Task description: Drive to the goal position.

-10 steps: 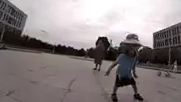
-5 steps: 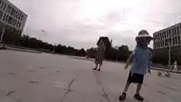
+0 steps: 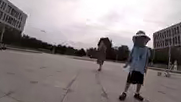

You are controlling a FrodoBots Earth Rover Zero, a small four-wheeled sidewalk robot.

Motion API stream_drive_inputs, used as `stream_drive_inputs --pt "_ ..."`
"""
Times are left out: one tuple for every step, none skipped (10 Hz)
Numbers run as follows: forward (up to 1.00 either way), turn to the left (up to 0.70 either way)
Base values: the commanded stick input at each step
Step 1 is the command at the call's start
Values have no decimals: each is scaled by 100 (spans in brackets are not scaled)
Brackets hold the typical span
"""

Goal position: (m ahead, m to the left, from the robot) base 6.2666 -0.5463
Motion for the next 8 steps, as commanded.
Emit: stream_drive_inputs --pt "17 2" --pt "10 0" --pt "8 0" --pt "7 0" --pt "6 0" --pt "7 0" --pt "9 0" --pt "9 0"
